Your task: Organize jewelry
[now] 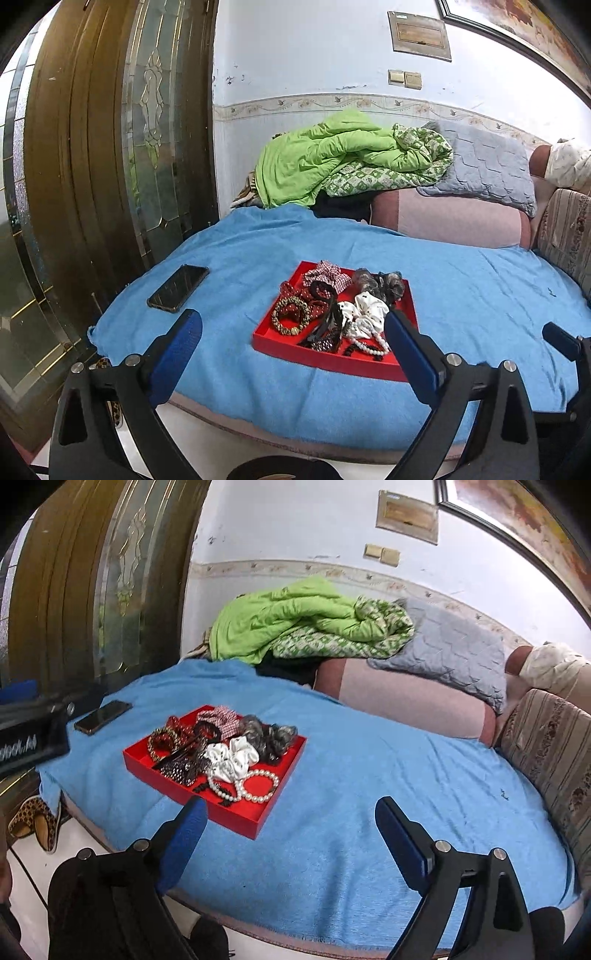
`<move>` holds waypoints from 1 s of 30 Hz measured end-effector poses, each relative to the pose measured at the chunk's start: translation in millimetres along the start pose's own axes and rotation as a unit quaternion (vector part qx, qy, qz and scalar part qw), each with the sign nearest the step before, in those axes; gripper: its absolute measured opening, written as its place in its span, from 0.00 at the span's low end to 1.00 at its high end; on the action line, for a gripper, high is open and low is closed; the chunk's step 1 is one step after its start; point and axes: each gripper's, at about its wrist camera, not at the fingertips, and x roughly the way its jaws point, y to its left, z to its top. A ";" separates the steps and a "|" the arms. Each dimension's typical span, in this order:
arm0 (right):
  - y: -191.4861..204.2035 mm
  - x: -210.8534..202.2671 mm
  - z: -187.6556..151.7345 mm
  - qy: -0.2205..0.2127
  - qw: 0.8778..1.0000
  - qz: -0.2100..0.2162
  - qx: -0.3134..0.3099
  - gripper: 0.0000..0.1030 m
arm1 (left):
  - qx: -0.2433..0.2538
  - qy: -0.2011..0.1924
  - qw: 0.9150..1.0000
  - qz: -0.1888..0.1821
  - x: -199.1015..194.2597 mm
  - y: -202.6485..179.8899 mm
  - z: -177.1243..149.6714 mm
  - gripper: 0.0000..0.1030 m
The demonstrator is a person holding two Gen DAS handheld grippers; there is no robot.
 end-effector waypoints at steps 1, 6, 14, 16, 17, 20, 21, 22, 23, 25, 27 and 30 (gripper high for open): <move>-0.8 -1.5 0.0 -0.002 1.000 -0.002 0.001 0.93 | -0.002 0.002 1.000 -0.002 -1.3 -0.4 -1.5 0.96; -5.7 -7.4 -0.6 -0.010 1.000 -0.012 0.011 0.95 | 0.001 0.007 1.000 -0.001 -7.4 -4.8 -6.6 0.96; -9.1 -8.1 0.5 -0.004 1.000 -0.005 0.024 0.95 | 0.017 0.019 1.000 0.006 -14.0 -14.2 -5.9 0.96; -9.0 -8.0 1.1 -0.002 1.000 0.003 0.025 0.95 | 0.026 0.016 1.000 0.008 -16.7 -18.5 -2.7 0.96; -8.8 -7.9 1.4 -0.003 1.000 0.004 0.023 0.95 | 0.027 0.015 0.999 0.007 -17.0 -20.0 -1.2 0.96; -10.9 -6.8 4.3 -0.006 1.000 0.011 0.020 0.95 | 0.028 0.018 0.999 0.005 -14.2 -23.3 4.1 0.96; -12.4 -5.9 5.5 -0.007 1.000 0.008 0.016 0.95 | 0.024 0.021 0.999 0.006 -12.6 -23.4 5.0 0.96; -14.1 -4.2 6.3 -0.007 1.000 0.008 0.014 0.95 | 0.019 0.025 0.999 0.006 -10.8 -23.5 5.6 0.96; -15.9 -1.3 7.0 -0.002 1.000 0.013 0.015 0.96 | 0.015 0.029 0.999 0.006 -8.5 -23.2 5.6 0.96; -16.7 7.7 8.8 0.009 0.999 0.023 0.022 0.96 | 0.015 0.036 0.999 0.007 -3.2 -23.3 3.9 0.96; -12.6 17.9 11.8 0.019 0.999 0.029 0.022 0.96 | 0.024 0.044 0.999 0.014 5.4 -22.4 4.5 0.96; -8.0 27.0 14.8 0.030 0.999 0.035 0.021 0.96 | 0.013 0.055 0.998 0.012 15.8 -16.0 3.3 0.96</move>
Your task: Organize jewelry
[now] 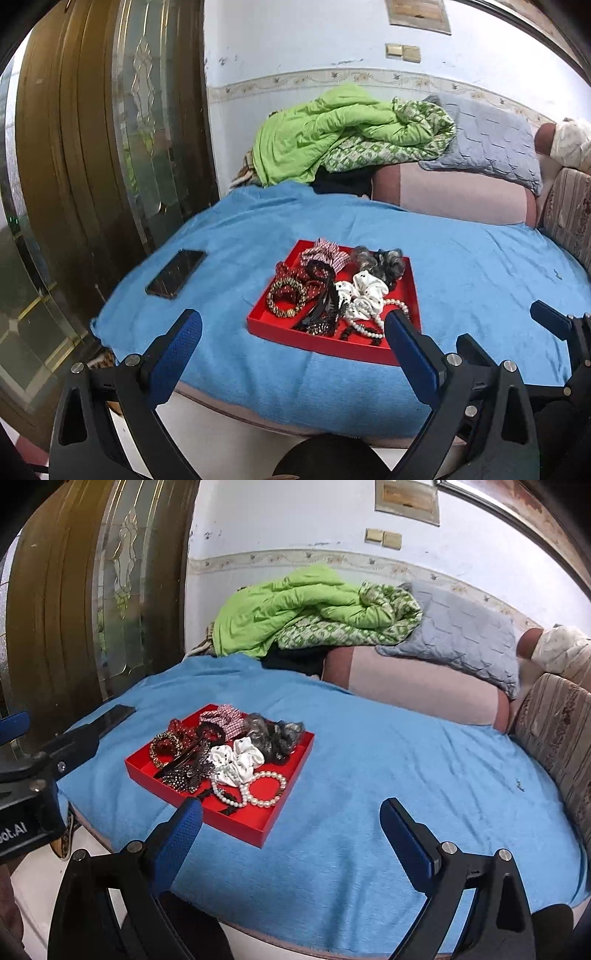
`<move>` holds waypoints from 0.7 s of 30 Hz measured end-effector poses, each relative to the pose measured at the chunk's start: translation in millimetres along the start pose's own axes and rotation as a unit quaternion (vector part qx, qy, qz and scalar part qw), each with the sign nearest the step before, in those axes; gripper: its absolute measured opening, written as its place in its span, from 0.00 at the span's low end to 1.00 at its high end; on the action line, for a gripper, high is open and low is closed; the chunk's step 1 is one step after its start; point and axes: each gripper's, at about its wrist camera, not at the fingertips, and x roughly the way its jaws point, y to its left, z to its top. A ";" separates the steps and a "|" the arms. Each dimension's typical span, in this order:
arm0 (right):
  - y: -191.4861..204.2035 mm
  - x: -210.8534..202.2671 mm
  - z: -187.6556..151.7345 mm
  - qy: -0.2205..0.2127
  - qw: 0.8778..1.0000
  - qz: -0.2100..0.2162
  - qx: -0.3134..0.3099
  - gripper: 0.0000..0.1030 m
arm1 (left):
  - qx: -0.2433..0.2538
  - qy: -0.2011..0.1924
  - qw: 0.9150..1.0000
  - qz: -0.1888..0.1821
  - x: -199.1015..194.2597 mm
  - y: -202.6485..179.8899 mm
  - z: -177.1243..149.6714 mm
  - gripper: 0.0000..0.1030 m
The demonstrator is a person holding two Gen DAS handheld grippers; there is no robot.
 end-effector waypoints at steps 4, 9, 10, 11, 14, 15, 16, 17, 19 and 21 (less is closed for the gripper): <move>6.3 12.4 -3.1 0.014 1.000 0.001 0.004 0.96 | -0.004 0.021 1.000 -0.003 15.8 6.0 -7.9 0.96; 12.8 25.0 -9.0 0.033 0.999 0.000 -0.006 0.96 | -0.004 0.049 0.999 -0.008 32.0 9.2 -18.9 0.96; 12.7 25.6 -9.7 0.034 0.999 0.000 -0.005 0.96 | -0.002 0.053 0.999 -0.010 34.2 8.8 -20.7 0.96; 12.5 26.7 -11.5 0.038 0.999 0.000 -0.004 0.96 | 0.002 0.058 0.998 -0.012 36.7 7.4 -23.3 0.96; 13.3 30.0 -15.2 0.047 0.999 -0.001 -0.009 0.96 | 0.008 0.071 0.997 -0.018 40.7 2.2 -29.6 0.96; 13.3 30.7 -15.9 0.048 0.999 -0.002 -0.010 0.96 | 0.009 0.074 0.997 -0.020 41.2 0.5 -31.0 0.96; 12.6 31.4 -16.3 0.050 0.999 -0.002 -0.009 0.96 | 0.007 0.075 0.997 -0.023 40.3 -0.8 -31.8 0.96; 12.4 31.9 -16.6 0.052 0.999 -0.002 -0.007 0.96 | 0.009 0.075 0.997 -0.024 39.7 -2.1 -32.3 0.96; 12.4 32.6 -18.4 0.055 0.998 0.000 -0.006 0.96 | 0.017 0.073 0.997 -0.024 38.2 -5.5 -32.9 0.96; 13.4 31.7 -19.4 0.055 0.998 -0.001 -0.007 0.96 | 0.017 0.071 0.997 -0.024 37.5 -6.1 -32.3 0.96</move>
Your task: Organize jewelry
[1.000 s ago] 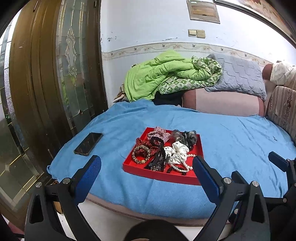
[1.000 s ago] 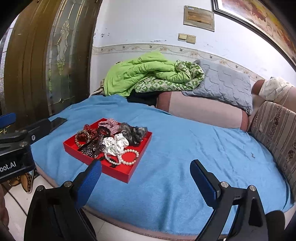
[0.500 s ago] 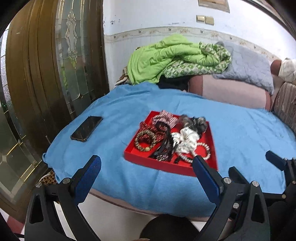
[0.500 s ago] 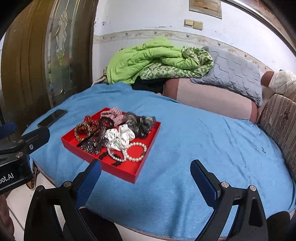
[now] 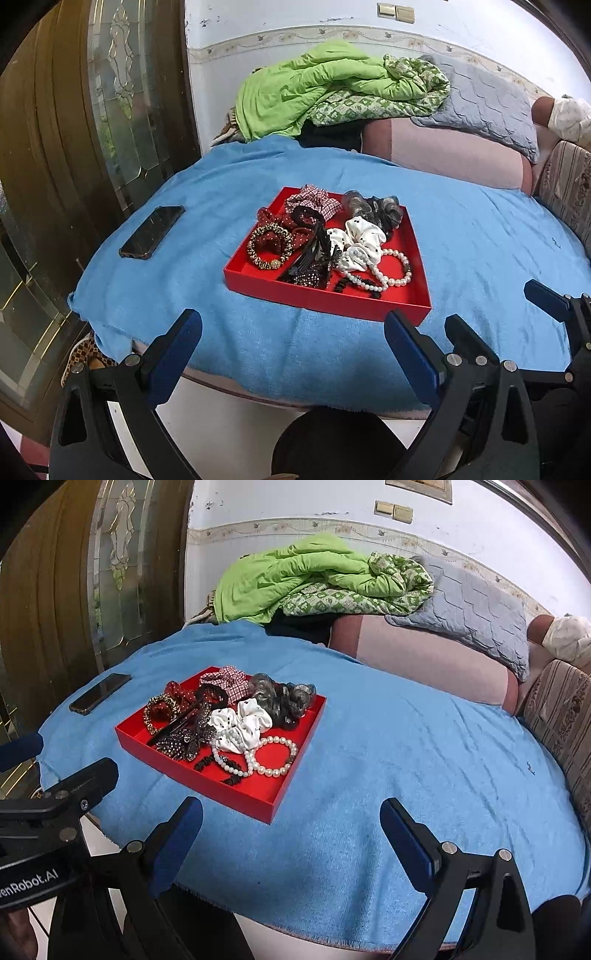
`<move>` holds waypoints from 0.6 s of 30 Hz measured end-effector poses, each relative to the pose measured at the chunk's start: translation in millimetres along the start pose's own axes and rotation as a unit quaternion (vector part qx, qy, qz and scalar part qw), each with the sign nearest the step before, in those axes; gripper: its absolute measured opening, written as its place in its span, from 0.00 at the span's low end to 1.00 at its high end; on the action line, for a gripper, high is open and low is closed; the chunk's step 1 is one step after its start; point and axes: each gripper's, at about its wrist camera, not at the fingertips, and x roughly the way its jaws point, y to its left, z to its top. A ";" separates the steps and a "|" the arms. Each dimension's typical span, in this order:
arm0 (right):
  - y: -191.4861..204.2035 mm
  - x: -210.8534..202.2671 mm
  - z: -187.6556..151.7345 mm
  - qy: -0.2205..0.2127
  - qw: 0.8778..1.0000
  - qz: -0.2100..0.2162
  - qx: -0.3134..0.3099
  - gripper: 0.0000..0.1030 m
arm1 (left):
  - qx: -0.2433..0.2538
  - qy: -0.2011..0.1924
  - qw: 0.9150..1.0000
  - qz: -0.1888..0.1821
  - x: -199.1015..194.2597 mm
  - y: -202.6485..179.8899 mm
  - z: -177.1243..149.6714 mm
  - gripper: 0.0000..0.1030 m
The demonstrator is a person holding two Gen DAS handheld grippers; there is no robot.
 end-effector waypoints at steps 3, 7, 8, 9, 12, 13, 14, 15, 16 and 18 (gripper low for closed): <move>-1.9 -1.0 -0.6 -0.002 1.000 -0.004 0.000 0.96 | -0.008 0.000 1.000 -0.007 -0.1 2.3 2.0 0.96; -4.4 0.7 -1.4 0.002 1.000 -0.010 0.004 0.96 | -0.016 -0.003 1.000 -0.010 -0.3 5.7 3.5 0.96; -4.6 1.0 -1.7 0.003 1.000 -0.011 0.005 0.96 | -0.017 -0.003 1.000 -0.010 -0.3 6.5 3.5 0.96; -4.3 1.3 -1.9 0.004 1.000 -0.011 0.004 0.96 | -0.019 -0.002 1.000 -0.010 -0.3 7.4 3.5 0.96; -1.4 1.2 -2.2 0.004 1.000 -0.011 -0.001 0.96 | -0.021 0.001 1.000 -0.007 1.1 8.9 3.6 0.96; 0.0 1.3 -2.5 0.004 1.000 -0.011 -0.002 0.96 | -0.021 0.002 1.000 -0.007 1.7 9.1 3.0 0.96; 1.1 1.2 -2.8 0.004 1.000 -0.010 -0.005 0.96 | -0.021 0.004 1.000 -0.006 2.5 9.0 2.6 0.96; 1.8 1.3 -3.0 0.004 1.000 -0.011 -0.006 0.96 | -0.020 0.006 1.000 -0.004 3.8 8.9 2.3 0.96; 2.5 1.4 -3.3 0.004 1.000 -0.011 -0.007 0.96 | -0.019 0.008 1.000 -0.003 5.0 9.0 1.8 0.96; 2.3 2.1 -3.5 0.005 1.000 -0.012 -0.007 0.96 | -0.021 0.011 1.000 -0.004 6.9 9.8 1.1 0.96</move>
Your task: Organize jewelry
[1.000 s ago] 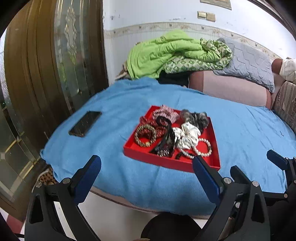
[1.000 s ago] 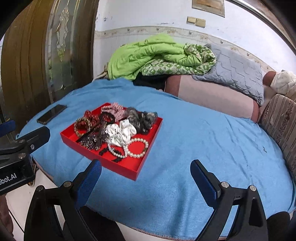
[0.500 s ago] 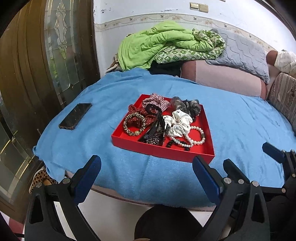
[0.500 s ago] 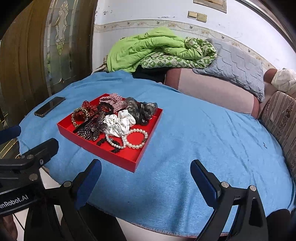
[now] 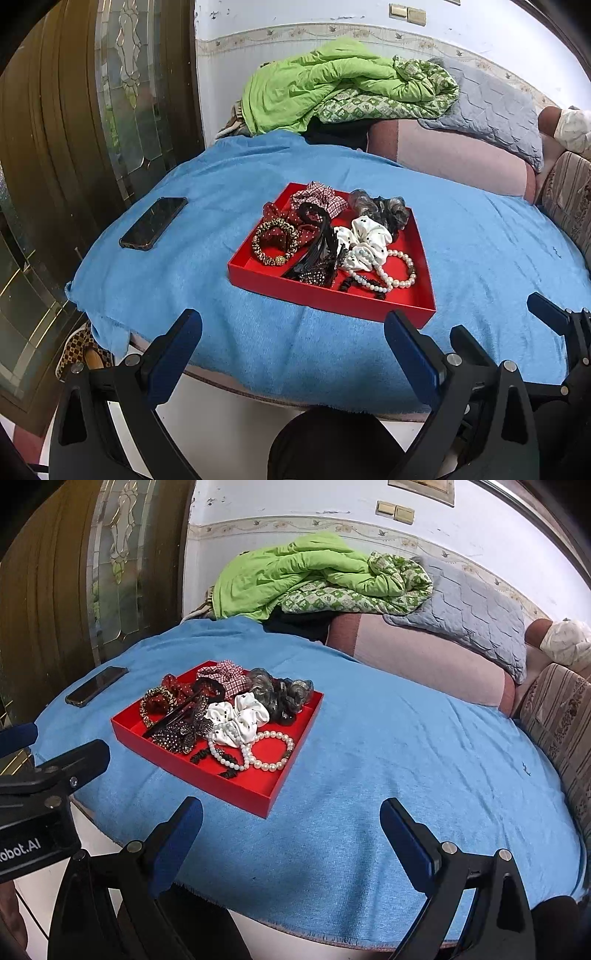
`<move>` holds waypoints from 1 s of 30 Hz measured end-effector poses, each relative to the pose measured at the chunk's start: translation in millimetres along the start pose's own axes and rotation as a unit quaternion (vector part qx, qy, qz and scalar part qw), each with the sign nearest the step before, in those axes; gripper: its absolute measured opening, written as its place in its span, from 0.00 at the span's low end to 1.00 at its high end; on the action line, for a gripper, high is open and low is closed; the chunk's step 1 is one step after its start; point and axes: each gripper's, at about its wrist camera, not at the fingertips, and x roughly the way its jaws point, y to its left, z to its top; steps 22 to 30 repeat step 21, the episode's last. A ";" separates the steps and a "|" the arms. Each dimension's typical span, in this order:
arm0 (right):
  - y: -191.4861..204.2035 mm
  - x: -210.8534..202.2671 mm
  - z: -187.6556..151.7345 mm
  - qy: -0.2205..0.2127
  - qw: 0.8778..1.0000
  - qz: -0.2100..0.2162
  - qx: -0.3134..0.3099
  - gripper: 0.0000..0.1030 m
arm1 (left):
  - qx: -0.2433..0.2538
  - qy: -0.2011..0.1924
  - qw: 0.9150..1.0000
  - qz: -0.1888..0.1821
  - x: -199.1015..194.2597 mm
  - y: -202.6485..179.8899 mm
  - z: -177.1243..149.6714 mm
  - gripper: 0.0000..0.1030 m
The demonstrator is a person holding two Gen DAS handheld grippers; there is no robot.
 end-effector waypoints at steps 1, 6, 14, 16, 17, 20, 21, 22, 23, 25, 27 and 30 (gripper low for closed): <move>0.2 0.2 -0.1 0.000 1.000 0.000 0.001 0.96 | -0.003 0.002 1.000 -0.001 1.3 1.1 0.5 0.96; 0.0 3.4 0.5 0.004 1.000 -0.002 0.002 0.96 | -0.008 0.000 1.000 -0.002 2.9 6.0 3.4 0.96; 0.8 7.0 -0.1 0.009 1.000 0.001 -0.003 0.96 | -0.002 -0.008 1.000 0.004 5.4 7.4 9.3 0.96; 1.7 8.8 0.7 0.010 1.000 0.002 -0.003 0.96 | -0.001 -0.010 1.000 0.011 6.0 7.8 10.3 0.96; 2.0 9.5 0.7 0.011 1.000 0.002 -0.003 0.96 | 0.001 -0.011 1.000 0.016 6.8 7.8 10.6 0.96; 2.3 12.9 1.6 0.014 1.000 0.005 -0.003 0.96 | 0.007 -0.011 1.000 0.026 9.2 7.0 10.8 0.96; 3.4 13.3 2.1 0.015 1.000 0.006 -0.003 0.96 | 0.009 -0.011 1.000 0.028 9.6 6.5 10.7 0.96; 3.4 13.3 2.1 0.015 1.000 0.006 -0.003 0.96 | 0.009 -0.011 1.000 0.028 9.6 6.5 10.7 0.96; 3.4 13.3 2.1 0.015 1.000 0.006 -0.003 0.96 | 0.009 -0.011 1.000 0.028 9.6 6.5 10.7 0.96; 3.4 13.3 2.1 0.015 1.000 0.006 -0.003 0.96 | 0.009 -0.011 1.000 0.028 9.6 6.5 10.7 0.96; 3.4 13.3 2.1 0.015 1.000 0.006 -0.003 0.96 | 0.009 -0.011 1.000 0.028 9.6 6.5 10.7 0.96; 3.4 13.3 2.1 0.015 1.000 0.006 -0.003 0.96 | 0.009 -0.011 1.000 0.028 9.6 6.5 10.7 0.96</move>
